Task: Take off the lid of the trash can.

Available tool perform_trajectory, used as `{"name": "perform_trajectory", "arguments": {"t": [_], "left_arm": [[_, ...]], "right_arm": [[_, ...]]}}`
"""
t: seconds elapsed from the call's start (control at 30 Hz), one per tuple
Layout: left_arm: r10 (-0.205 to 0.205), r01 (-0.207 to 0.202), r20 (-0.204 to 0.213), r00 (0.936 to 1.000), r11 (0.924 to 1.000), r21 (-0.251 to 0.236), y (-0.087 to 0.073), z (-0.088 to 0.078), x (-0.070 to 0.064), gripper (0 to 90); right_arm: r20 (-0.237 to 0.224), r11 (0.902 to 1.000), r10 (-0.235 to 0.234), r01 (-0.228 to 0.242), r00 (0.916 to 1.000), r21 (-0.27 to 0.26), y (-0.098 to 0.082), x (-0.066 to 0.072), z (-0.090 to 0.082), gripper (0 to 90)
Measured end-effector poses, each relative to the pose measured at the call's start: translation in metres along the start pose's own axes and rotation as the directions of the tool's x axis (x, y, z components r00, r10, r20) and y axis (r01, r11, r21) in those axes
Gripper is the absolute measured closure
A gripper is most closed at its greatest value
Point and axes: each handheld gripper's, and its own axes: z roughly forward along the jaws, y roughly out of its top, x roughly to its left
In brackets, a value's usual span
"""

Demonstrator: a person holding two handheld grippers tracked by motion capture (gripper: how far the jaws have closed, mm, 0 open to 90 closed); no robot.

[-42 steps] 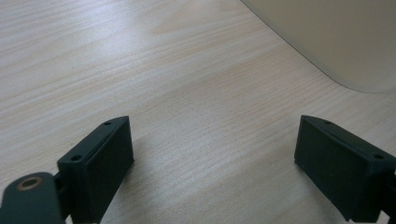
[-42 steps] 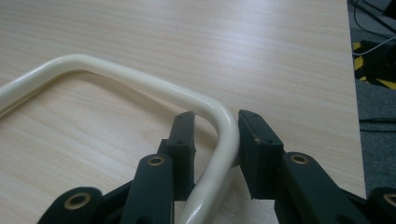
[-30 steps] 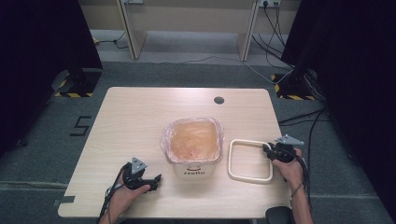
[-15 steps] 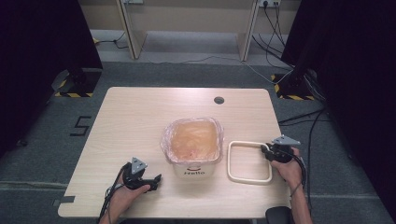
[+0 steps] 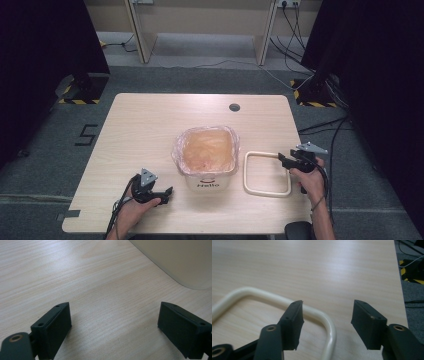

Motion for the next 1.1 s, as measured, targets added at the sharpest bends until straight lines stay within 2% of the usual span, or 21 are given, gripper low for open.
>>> {"name": "perform_trajectory", "arguments": {"t": [0.1, 0.17, 0.4, 0.6, 0.8, 1.1], "left_arm": [[0.000, 0.000, 0.000, 1.0000, 1.0000, 0.000, 0.000, 0.000, 0.000, 10.8], [0.001, -0.001, 0.000, 1.0000, 1.0000, 0.000, 0.000, 0.000, 0.000, 10.8], [0.001, -0.001, 0.000, 1.0000, 1.0000, 0.001, 0.000, 0.000, 0.000, 10.8], [0.001, -0.001, 0.000, 1.0000, 1.0000, 0.001, 0.000, 0.000, 0.000, 10.7], [0.001, -0.001, 0.000, 1.0000, 1.0000, 0.001, 0.000, 0.000, 0.000, 10.7], [0.001, -0.001, 0.000, 1.0000, 1.0000, 0.001, 0.000, 0.000, 0.000, 10.8]], "right_arm": [[-0.035, 0.9978, 0.045, -0.047, 0.9983, -0.046, 0.011, 0.007, -0.007, 36.5], [-0.056, 0.9957, 0.059, -0.063, 0.9967, -0.068, 0.017, 0.012, -0.012, 35.6], [-0.104, 0.9919, 0.049, -0.060, 0.9934, -0.112, 0.033, 0.027, -0.025, 33.8], [-0.127, 0.9893, 0.032, -0.050, 0.9914, -0.137, 0.044, 0.038, -0.036, 31.1], [-0.167, 0.9891, -0.007, -0.018, 0.9860, -0.146, 0.052, 0.052, -0.044, 29.4], [-0.201, 0.9878, -0.033, 0.001, 0.9790, -0.156, 0.060, 0.068, -0.049, 27.6]]}}
